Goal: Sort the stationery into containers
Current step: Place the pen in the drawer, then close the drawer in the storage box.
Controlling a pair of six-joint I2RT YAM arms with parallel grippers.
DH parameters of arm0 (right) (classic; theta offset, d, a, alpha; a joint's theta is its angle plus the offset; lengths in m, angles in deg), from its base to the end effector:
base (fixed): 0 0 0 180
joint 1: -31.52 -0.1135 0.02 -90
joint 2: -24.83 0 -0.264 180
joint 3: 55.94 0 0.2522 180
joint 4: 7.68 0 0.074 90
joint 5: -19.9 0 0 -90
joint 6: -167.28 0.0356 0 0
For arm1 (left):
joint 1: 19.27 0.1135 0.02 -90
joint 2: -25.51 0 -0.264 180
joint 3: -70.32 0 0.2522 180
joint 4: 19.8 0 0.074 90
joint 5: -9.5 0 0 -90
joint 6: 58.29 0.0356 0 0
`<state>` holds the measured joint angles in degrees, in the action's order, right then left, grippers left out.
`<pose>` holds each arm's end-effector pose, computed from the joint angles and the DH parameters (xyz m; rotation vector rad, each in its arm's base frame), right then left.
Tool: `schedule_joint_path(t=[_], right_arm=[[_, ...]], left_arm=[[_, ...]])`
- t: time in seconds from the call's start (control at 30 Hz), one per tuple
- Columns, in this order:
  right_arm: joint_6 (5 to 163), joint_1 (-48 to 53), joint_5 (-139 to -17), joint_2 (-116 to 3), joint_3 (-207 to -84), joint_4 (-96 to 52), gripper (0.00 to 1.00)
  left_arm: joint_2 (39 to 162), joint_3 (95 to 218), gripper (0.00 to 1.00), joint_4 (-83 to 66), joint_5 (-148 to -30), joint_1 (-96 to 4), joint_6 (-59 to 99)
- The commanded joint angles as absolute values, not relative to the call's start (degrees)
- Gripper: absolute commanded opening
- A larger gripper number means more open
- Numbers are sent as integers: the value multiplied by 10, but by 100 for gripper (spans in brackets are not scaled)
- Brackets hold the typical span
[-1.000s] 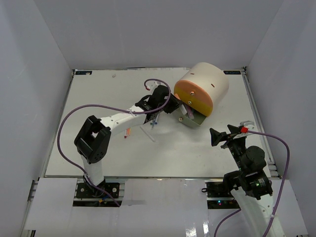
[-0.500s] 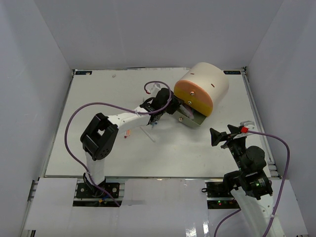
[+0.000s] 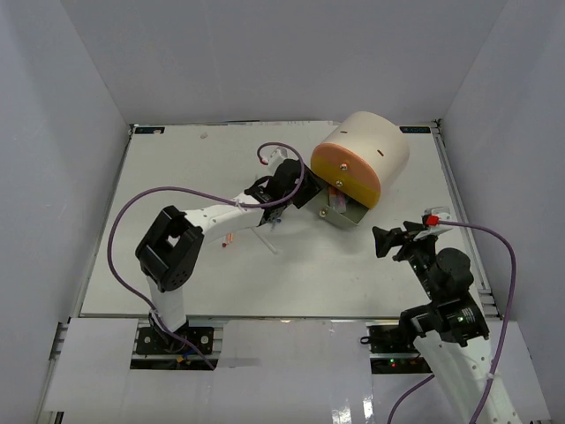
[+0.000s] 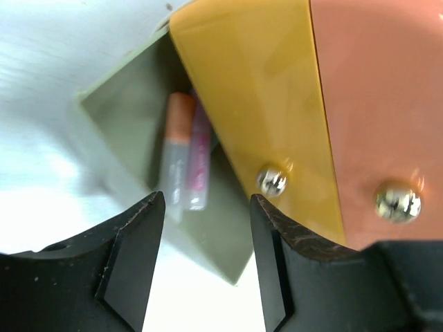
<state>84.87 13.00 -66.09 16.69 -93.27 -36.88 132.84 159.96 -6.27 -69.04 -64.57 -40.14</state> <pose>0.0846 0.0257 0.2739 -0.0953 1.5761 0.3026 0.3089 -0.3021 0.2324 -0.6458 2.1787 -0.9718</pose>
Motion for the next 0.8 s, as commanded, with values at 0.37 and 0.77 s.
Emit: schedule_joint_path(t=[0.37,0.77], right_arm=[[834,127,-636,-179,-1300,-420,90],[833,201,-714,-494,-1596,-415,90]], left_arm=[[1037,1423,98,-15,-622,-643,-30],[1011,1292,98,-130,-719,-615,67]])
